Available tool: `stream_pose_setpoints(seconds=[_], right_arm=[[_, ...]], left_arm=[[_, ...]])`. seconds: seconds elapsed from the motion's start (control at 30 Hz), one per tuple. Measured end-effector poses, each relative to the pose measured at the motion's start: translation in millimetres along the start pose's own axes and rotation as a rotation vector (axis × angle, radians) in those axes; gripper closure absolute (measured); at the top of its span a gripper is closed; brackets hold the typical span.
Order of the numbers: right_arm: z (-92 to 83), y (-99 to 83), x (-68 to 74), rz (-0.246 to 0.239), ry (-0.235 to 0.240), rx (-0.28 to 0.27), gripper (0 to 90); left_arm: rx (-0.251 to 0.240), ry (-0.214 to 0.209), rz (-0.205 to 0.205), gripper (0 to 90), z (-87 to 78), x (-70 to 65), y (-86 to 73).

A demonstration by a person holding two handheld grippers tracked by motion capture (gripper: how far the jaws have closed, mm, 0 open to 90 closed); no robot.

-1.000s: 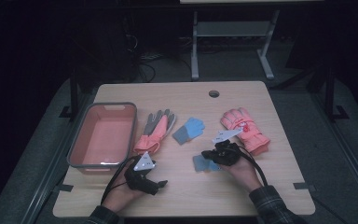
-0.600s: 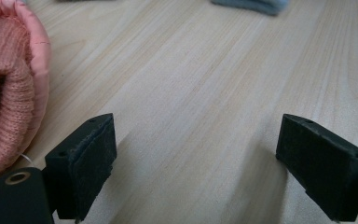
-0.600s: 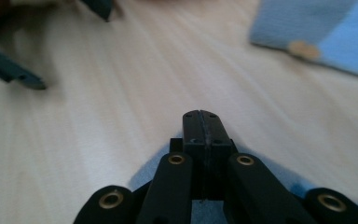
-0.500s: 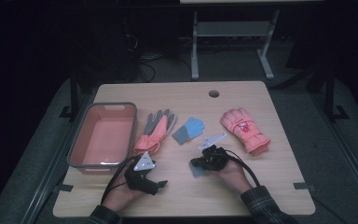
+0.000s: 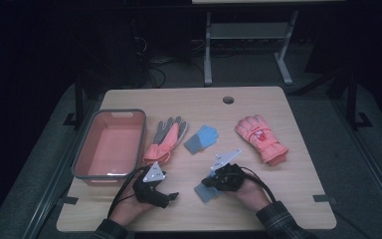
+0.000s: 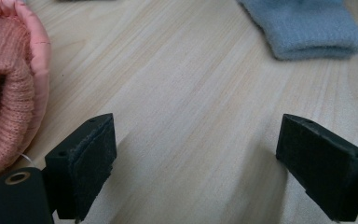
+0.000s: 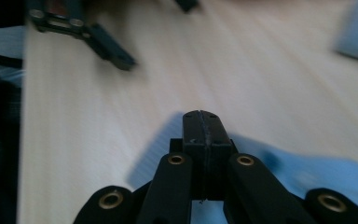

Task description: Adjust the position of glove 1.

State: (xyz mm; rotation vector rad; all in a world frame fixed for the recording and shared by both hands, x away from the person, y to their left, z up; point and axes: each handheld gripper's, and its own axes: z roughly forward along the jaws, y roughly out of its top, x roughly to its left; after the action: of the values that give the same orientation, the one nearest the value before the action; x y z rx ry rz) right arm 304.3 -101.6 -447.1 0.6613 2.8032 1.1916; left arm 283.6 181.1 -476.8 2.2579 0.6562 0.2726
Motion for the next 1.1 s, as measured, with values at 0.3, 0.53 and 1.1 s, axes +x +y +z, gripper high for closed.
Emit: stream_pose_setpoints(seconds=[0.3, 0.53, 1.1], right_arm=[[-20.1, -22.0, -25.7, 0.063, -0.097, 0.031, 90.0], [-4.4, -20.8, -19.8, 0.011, -0.08, 0.073, 90.0], [-12.5, -17.4, -9.0, -0.004, -0.082, 0.021, 68.3]], left_arm=[[0.003, 0.0, 0.004, 11.5, -0.2, 0.3, 0.0], [0.004, 0.001, 0.004, 11.5, -0.2, 0.2, 0.0], [0.005, 0.007, -0.003, 11.5, 0.0, -0.5, 0.4]])
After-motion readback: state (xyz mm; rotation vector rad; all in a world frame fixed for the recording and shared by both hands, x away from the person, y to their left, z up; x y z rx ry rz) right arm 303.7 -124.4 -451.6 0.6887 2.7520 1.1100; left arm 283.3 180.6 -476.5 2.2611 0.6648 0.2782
